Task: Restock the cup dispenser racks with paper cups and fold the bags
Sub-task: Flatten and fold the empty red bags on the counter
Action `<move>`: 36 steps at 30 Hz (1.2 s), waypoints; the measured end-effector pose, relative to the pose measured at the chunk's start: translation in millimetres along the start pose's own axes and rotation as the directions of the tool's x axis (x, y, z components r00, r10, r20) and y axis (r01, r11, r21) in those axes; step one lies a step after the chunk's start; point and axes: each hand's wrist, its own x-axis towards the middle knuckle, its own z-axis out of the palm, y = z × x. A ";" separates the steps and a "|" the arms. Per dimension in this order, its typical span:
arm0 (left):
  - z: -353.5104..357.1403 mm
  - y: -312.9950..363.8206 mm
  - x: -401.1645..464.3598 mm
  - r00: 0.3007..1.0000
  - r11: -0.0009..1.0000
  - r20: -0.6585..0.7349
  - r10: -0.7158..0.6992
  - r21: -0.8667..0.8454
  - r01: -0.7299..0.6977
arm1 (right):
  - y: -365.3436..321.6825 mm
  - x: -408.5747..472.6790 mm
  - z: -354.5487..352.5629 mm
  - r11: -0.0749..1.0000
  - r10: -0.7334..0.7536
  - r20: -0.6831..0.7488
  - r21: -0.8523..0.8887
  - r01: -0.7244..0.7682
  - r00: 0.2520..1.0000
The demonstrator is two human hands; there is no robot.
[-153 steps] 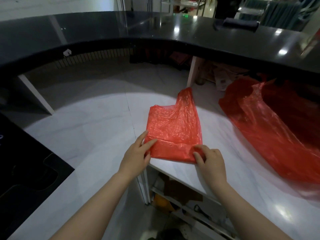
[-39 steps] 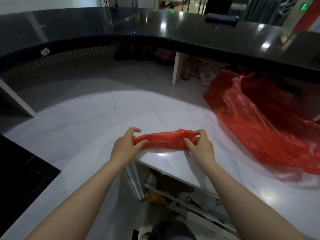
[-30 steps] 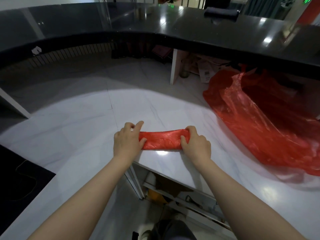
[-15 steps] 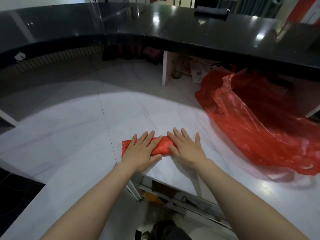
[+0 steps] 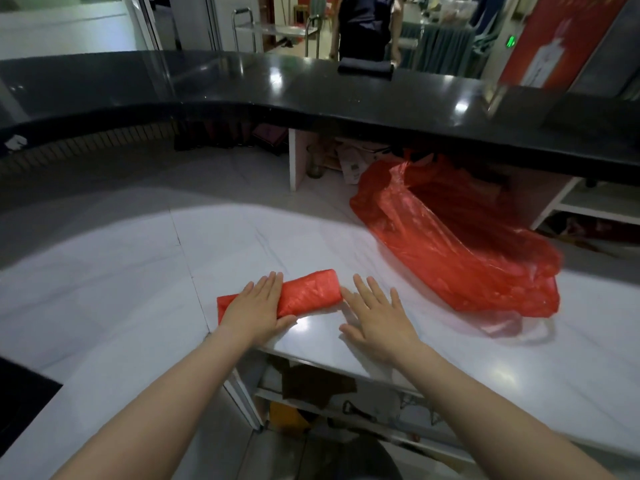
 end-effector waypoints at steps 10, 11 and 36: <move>-33.0 38.1 -7.6 0.930 0.974 -0.299 -0.214 0.010 0.228 | 103.5 -42.5 -51.4 0.972 0.182 -0.320 -0.082 -0.219 0.930; -32.9 49.2 -9.4 0.932 0.976 -0.297 -0.209 -0.008 0.216 | 119.7 -46.9 -55.2 0.949 0.263 -0.317 -0.085 -0.304 0.911; -2.7 272.8 -60.7 0.896 0.276 -0.097 -0.434 -0.961 0.030 | 172.6 -135.0 -74.4 0.306 0.248 -0.124 0.951 0.043 0.961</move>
